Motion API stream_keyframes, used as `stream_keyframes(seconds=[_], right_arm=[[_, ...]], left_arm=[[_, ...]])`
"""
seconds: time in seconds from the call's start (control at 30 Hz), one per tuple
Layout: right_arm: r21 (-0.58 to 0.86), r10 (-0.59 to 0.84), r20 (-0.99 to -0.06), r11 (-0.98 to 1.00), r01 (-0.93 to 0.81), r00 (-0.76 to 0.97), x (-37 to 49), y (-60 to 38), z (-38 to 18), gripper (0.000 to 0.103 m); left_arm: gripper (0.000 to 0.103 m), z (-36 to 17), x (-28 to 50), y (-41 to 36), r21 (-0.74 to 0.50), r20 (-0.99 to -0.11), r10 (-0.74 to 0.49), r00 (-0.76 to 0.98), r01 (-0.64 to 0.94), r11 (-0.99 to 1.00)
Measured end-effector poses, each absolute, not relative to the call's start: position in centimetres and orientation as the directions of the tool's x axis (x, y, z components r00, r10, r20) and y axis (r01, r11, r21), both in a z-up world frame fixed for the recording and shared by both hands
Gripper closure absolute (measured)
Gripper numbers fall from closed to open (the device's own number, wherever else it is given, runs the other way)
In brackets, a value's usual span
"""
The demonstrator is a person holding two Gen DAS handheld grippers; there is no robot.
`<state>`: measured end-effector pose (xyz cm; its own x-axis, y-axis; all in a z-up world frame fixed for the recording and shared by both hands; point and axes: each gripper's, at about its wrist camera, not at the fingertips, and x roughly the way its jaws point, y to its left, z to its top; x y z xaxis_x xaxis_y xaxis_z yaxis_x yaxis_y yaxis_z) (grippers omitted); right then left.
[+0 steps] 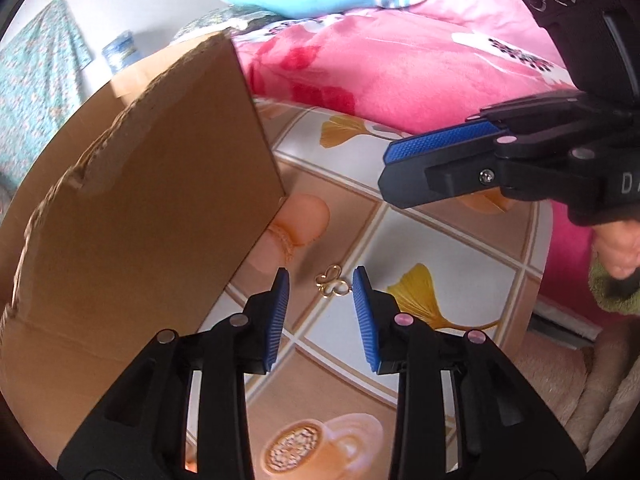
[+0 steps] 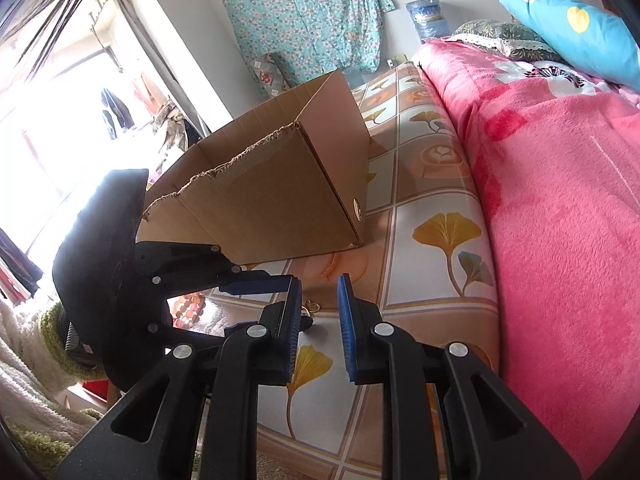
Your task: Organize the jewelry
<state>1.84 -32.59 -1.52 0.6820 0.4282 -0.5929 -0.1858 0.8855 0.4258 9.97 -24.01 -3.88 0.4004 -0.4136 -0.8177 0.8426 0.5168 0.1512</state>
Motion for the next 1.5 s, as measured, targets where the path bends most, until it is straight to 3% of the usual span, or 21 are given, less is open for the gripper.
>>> stream_keyframes(seconds=[0.13,0.47,0.6,0.67,1.23,1.5], right_arm=[[0.427,0.427,-0.592,0.885,-0.183,0.683,1.9,-32.6,-1.5,0.084],[0.437,0.429,-0.590,0.882,-0.176,0.684,2.0,-33.1,-1.8,0.084],[0.437,0.430,-0.588,0.882,-0.179,0.685,2.0,-33.0,-1.8,0.084],[0.436,0.430,-0.587,0.882,-0.180,0.686,2.0,-33.0,-1.7,0.084],[0.424,0.419,-0.583,0.888,-0.180,0.696,1.9,-33.1,-1.2,0.084],[0.384,0.427,-0.575,0.894,-0.231,0.698,0.7,-31.0,0.3,0.083]], left_arm=[[0.074,-3.8,10.3,-24.3,0.154,-0.835,-0.421,0.354,0.885,0.439],[0.077,-4.0,11.9,-24.0,0.018,-0.872,-0.431,0.233,0.894,0.447],[0.088,-3.9,12.1,-24.4,0.026,-0.881,-0.409,0.236,0.889,0.457],[0.088,-3.8,12.2,-24.5,0.020,-0.885,-0.405,0.230,0.887,0.461],[0.088,-2.9,11.0,-24.1,0.058,-0.866,-0.411,0.286,0.873,0.485],[0.088,-0.2,8.9,-17.2,0.022,-0.811,-0.402,0.425,0.709,0.705]])
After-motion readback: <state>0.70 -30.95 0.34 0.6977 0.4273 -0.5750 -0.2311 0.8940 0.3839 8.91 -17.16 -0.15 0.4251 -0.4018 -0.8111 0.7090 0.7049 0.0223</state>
